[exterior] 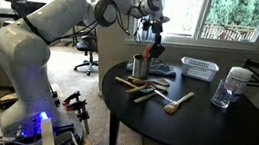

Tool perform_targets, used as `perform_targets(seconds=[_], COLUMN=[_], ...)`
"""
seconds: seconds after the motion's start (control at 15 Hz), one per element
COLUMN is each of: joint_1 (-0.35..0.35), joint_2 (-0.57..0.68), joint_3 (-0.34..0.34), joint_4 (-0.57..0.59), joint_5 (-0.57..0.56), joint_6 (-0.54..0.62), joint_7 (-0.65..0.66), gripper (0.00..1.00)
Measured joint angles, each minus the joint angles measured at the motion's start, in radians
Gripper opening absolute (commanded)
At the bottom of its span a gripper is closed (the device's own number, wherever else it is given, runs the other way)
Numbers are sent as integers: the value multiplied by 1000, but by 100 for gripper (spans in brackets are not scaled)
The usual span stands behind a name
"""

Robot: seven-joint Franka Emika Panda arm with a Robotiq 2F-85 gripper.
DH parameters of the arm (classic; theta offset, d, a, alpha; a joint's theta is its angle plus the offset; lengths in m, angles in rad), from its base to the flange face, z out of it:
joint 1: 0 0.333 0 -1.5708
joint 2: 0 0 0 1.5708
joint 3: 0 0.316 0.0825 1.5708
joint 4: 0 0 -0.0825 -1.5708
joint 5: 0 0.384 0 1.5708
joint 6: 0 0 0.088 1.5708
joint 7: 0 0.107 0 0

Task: Remove the black spatula from the silver tin and put it on the table

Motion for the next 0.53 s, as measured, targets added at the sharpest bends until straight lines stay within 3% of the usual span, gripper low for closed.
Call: perform_targets(seconds=[0.53], joint_1=[53], joint_2=[-29], joint_3=[-75], joint_4=[128], joint_5=[-65], joint_6=[-157], joint_7=[0], gripper=[6])
